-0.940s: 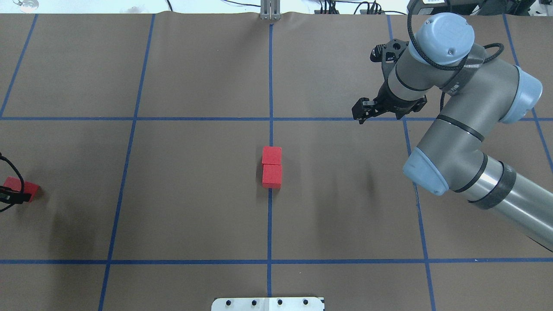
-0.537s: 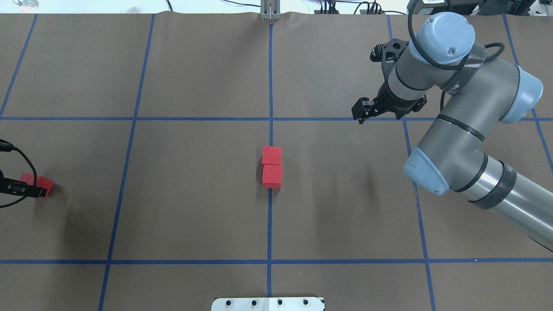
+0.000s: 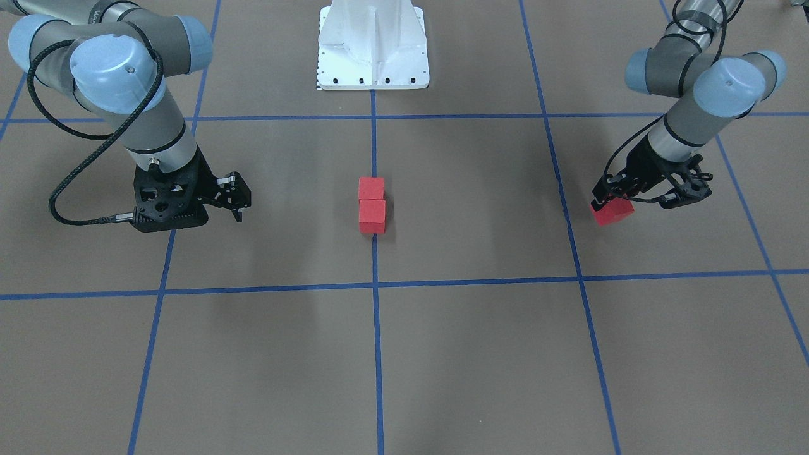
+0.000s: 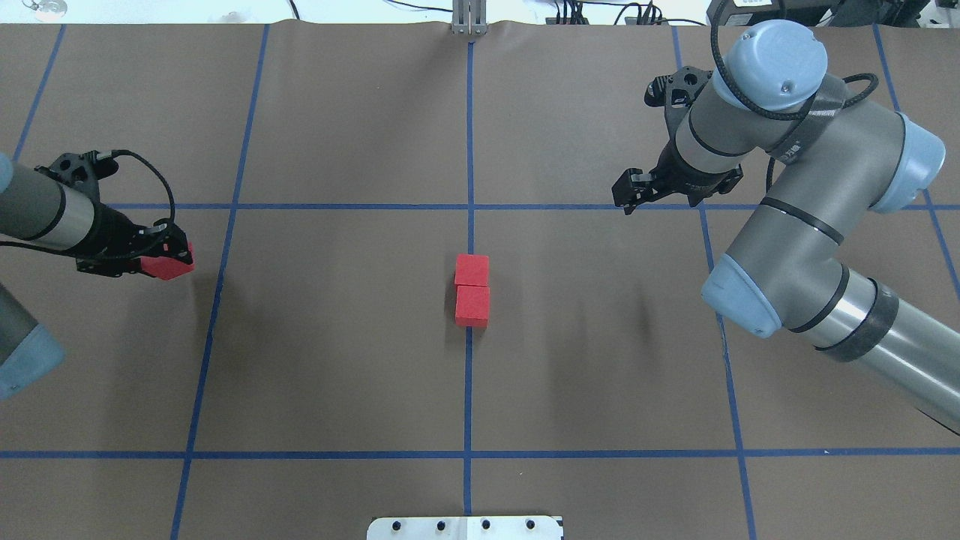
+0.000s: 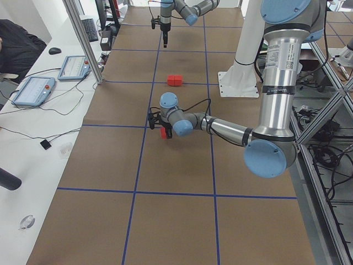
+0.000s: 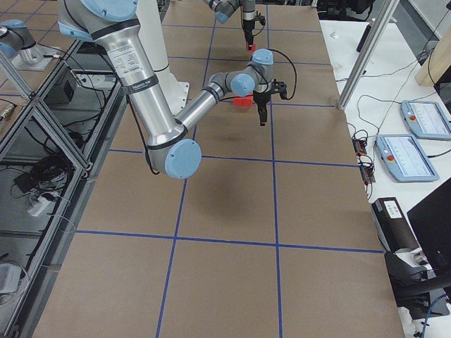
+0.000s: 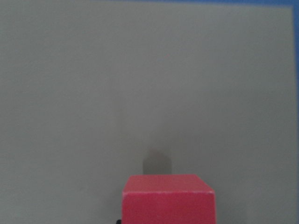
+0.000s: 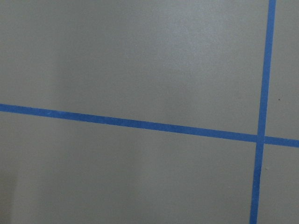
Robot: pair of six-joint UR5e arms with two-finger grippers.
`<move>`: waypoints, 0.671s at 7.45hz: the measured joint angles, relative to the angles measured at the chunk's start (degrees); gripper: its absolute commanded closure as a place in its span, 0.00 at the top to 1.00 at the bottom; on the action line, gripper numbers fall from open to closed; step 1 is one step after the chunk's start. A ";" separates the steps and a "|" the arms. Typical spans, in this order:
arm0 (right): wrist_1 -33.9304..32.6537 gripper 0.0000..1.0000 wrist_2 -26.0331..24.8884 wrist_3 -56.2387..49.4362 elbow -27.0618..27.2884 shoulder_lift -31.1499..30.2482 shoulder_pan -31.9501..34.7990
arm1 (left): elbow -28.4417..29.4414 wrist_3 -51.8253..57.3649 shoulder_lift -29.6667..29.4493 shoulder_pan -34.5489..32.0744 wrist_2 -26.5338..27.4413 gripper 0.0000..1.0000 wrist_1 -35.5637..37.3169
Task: Form red blocks into L shape at center
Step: 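Carry the red cube with the left gripper toward the two-cube pair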
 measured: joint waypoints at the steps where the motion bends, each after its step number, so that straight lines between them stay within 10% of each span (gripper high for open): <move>1: -0.15 0.99 1.35 -0.02 -0.01 -0.22 0.99 | 0.13 -9.51 -3.17 -0.02 0.12 0.00 1.83; 5: -0.09 0.99 5.00 -10.06 -0.01 -5.41 7.61 | 0.35 -32.94 -22.29 4.34 9.21 0.00 27.86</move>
